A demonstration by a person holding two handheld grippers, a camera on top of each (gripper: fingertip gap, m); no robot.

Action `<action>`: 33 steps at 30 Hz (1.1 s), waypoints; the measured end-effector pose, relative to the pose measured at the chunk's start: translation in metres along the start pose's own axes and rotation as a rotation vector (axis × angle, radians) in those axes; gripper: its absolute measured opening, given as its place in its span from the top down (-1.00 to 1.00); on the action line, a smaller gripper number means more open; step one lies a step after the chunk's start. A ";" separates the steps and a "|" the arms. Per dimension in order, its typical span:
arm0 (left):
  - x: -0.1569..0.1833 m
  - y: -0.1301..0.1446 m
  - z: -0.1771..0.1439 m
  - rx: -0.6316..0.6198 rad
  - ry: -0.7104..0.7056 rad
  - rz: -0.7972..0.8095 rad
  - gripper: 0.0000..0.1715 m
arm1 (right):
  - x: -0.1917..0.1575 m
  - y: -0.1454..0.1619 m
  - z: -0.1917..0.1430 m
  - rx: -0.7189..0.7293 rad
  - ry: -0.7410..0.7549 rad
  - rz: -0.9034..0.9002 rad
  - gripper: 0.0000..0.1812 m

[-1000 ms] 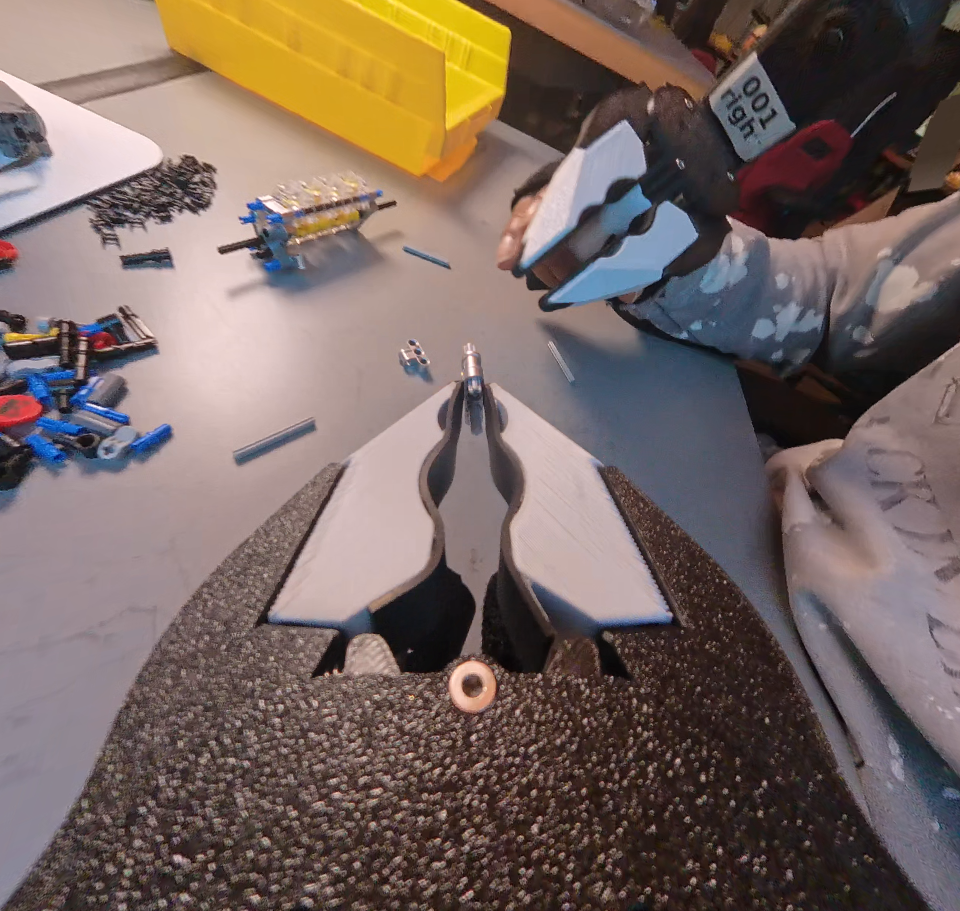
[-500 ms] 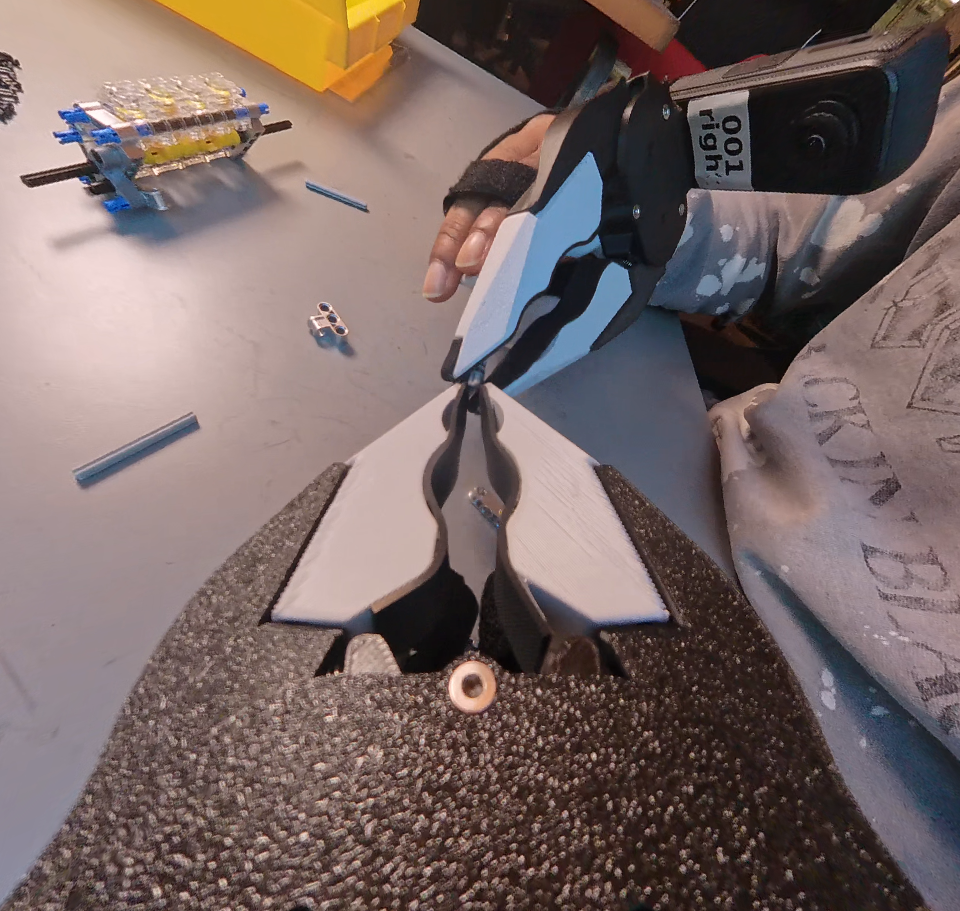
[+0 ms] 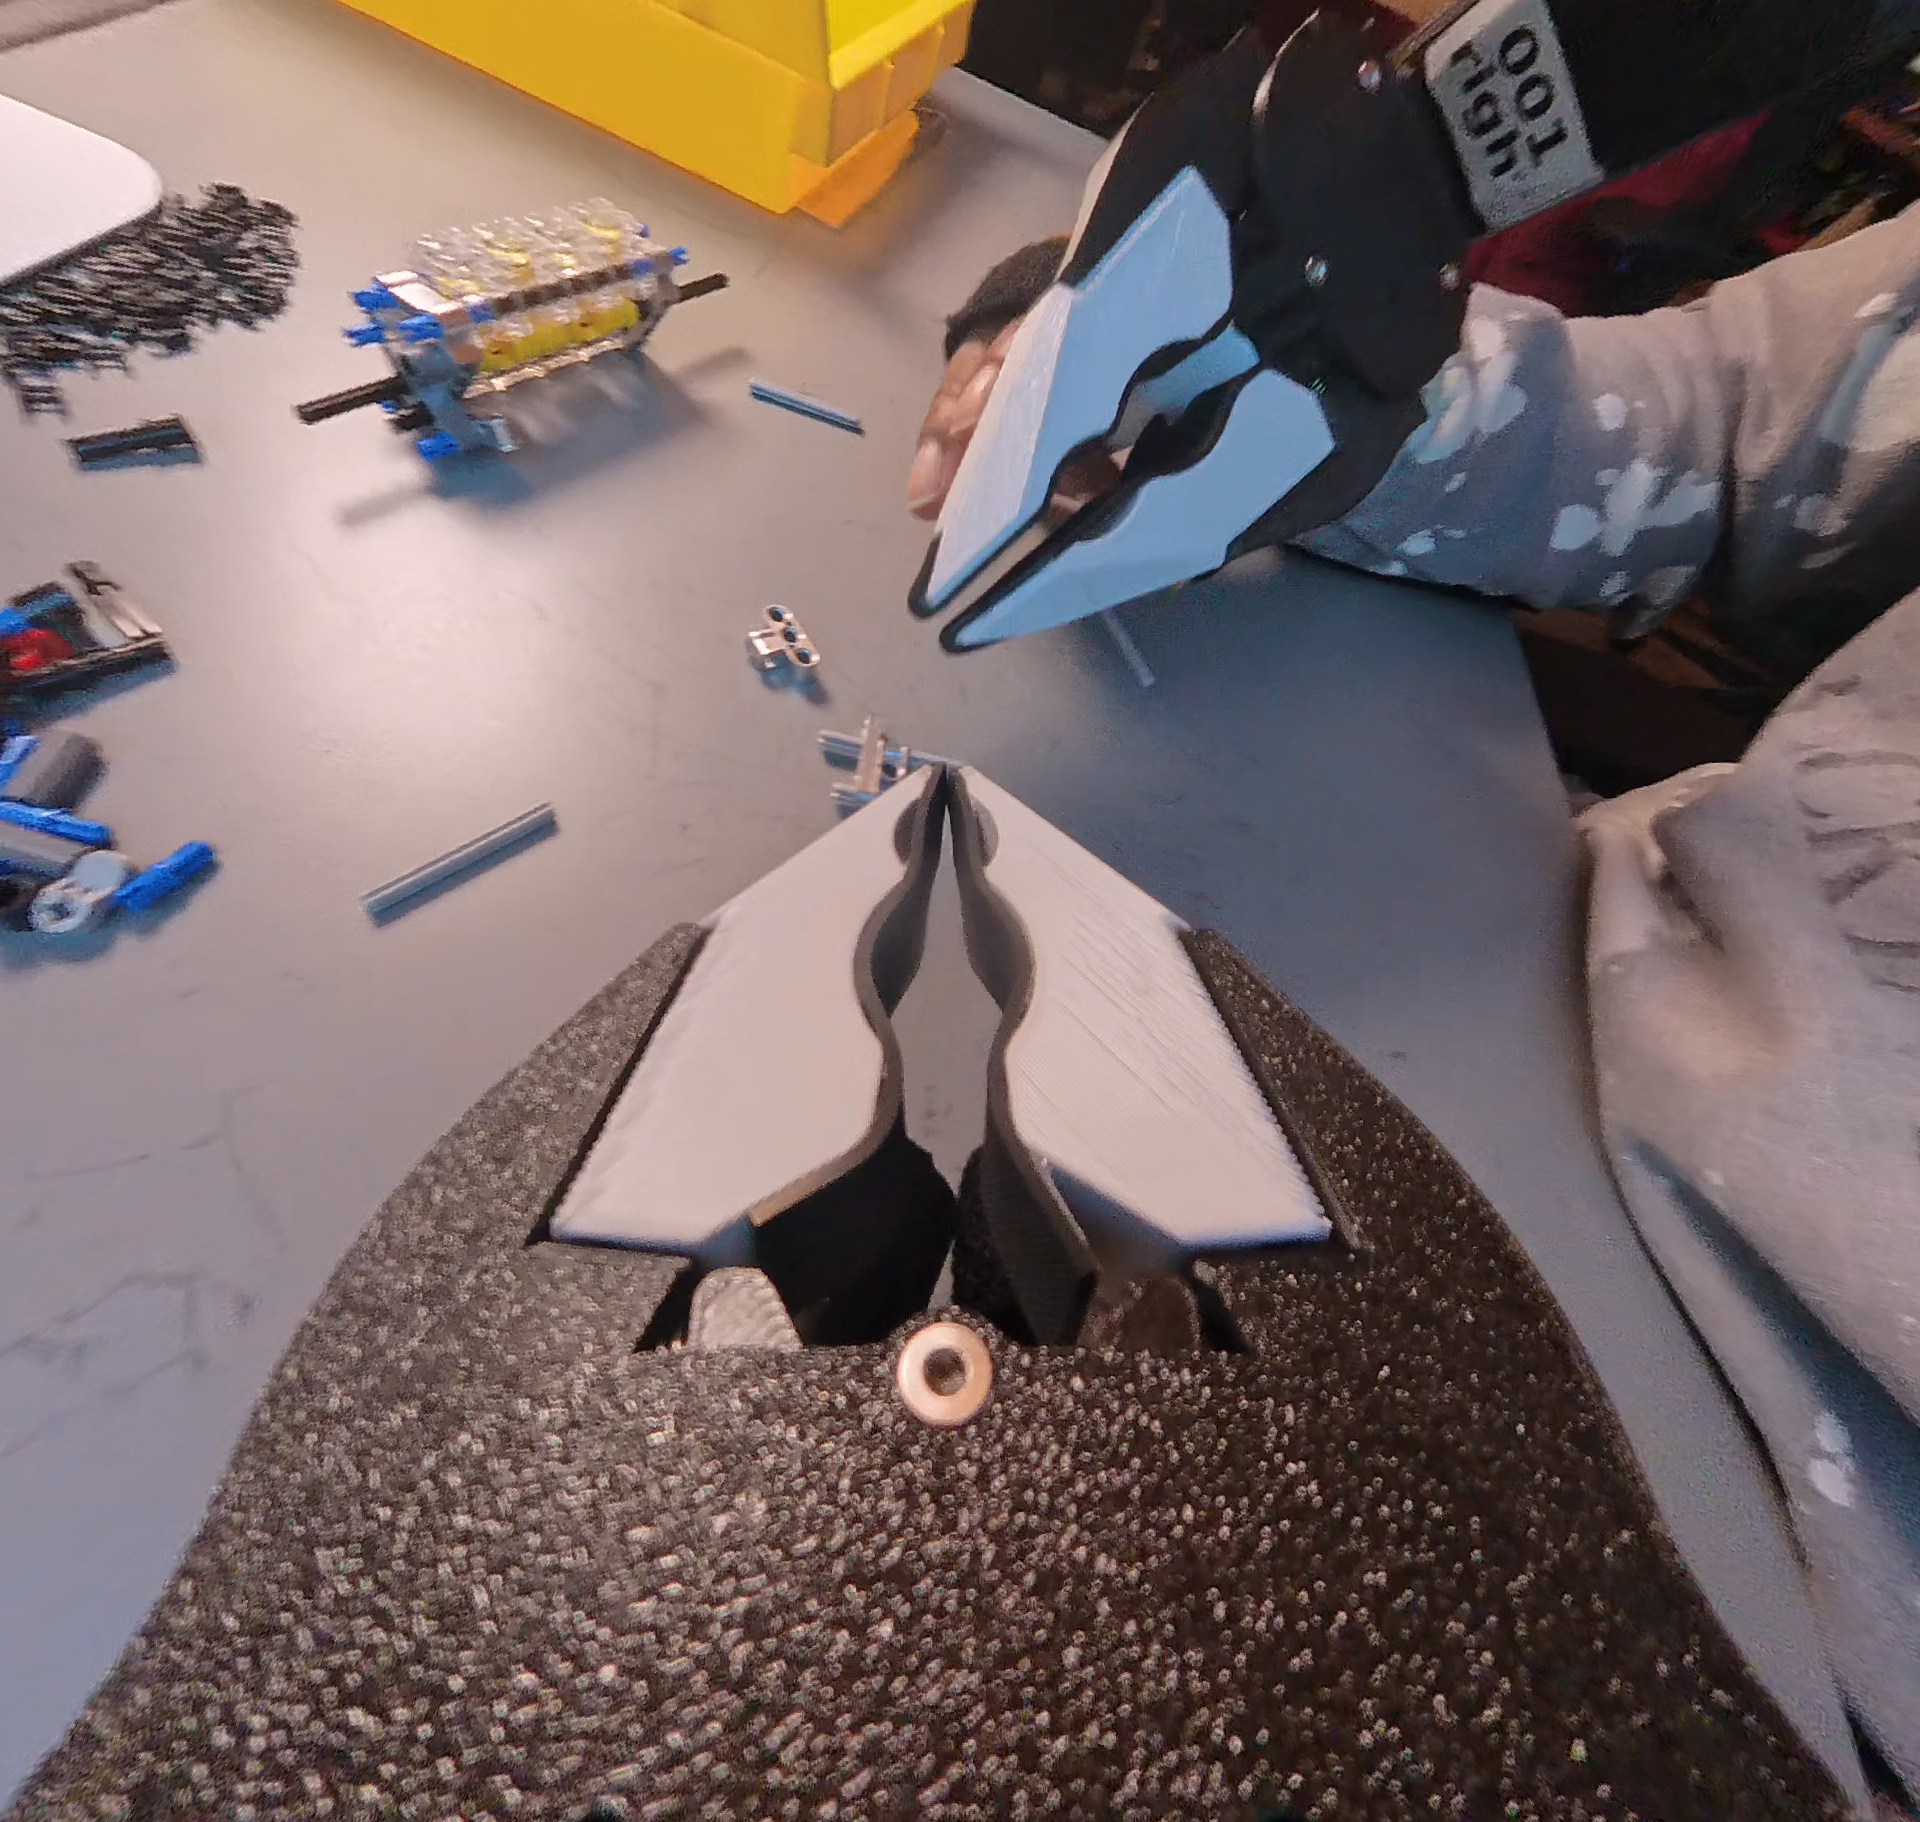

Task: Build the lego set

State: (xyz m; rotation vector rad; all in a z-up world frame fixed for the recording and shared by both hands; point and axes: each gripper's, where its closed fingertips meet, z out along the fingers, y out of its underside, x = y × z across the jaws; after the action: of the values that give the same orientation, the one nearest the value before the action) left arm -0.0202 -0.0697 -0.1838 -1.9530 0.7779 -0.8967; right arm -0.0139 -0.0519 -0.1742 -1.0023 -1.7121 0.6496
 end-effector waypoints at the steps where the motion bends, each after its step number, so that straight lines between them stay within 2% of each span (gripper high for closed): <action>1: -0.006 0.000 -0.002 -0.002 -0.042 0.017 1.00 | 0.008 0.003 -0.003 -0.005 0.020 0.021 0.98; 5: -0.021 0.000 -0.009 -0.011 -0.146 0.062 0.87 | 0.022 0.022 -0.015 -0.077 -0.011 0.101 0.78; 7: -0.023 0.000 -0.009 -0.011 -0.160 0.071 0.81 | 0.020 0.030 -0.020 -0.111 -0.057 0.139 0.75; 13: -0.028 0.009 -0.003 -0.060 -0.197 0.101 0.73 | -0.011 0.049 -0.011 -0.271 -0.207 0.212 0.69; 16: -0.028 0.009 -0.002 -0.067 -0.217 0.135 0.74 | -0.020 0.059 -0.004 -0.360 -0.222 0.222 0.68; 20: -0.027 0.013 0.000 -0.089 -0.216 0.143 0.74 | -0.025 0.062 0.001 -0.401 -0.242 0.261 0.85; 22: -0.027 0.015 0.002 -0.104 -0.215 0.139 0.73 | -0.027 0.062 0.001 -0.405 -0.254 0.245 0.97; 26: -0.022 0.017 0.004 -0.113 -0.190 0.132 0.73 | -0.027 0.061 0.000 -0.393 -0.241 0.203 0.97; 31: -0.010 0.015 0.007 -0.096 -0.127 0.113 0.73 | -0.020 0.025 -0.002 -0.189 -0.198 0.090 1.00; 33: -0.004 0.012 0.007 -0.078 -0.091 0.097 0.73 | -0.020 0.016 -0.005 -0.156 -0.186 0.040 1.00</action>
State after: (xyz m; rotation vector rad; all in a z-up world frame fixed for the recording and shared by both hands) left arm -0.0195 -0.0691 -0.1983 -1.9912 0.8578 -0.7245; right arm -0.0013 -0.0610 -0.1952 -1.1161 -1.9333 0.6601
